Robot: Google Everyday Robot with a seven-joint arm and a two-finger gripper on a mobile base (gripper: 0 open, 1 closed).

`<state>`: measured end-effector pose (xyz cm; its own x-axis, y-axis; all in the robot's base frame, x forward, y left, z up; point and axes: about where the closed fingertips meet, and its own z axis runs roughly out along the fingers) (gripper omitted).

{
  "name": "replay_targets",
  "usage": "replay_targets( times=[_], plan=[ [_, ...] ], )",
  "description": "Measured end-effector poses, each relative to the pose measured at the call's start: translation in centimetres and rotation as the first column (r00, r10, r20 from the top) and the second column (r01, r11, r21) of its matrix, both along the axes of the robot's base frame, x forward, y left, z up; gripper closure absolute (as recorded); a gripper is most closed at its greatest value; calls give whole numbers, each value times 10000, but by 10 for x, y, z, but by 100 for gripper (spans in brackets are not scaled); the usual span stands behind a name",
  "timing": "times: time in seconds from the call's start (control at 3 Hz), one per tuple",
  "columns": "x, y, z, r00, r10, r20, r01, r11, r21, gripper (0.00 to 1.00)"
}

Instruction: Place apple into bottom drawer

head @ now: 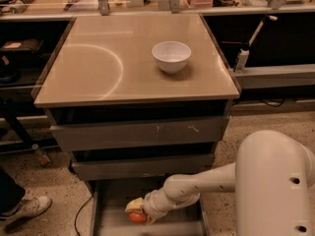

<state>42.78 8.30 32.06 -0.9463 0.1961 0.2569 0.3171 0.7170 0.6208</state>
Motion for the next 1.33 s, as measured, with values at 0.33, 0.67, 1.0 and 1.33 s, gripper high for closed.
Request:
replay_targets(
  times=[0.33,0.67,1.0,1.33],
  plan=[
    [0,0,0,10000,0,0,0,10000,0,100],
    [-2,7,-28,9987,-211,-461,220,9996,182,100],
    [2,10,-85,9892,-1049,-1024,1111,9922,566,100],
    [2,9,-125,9768,-1605,-1415,1726,9819,777,100]
  ],
)
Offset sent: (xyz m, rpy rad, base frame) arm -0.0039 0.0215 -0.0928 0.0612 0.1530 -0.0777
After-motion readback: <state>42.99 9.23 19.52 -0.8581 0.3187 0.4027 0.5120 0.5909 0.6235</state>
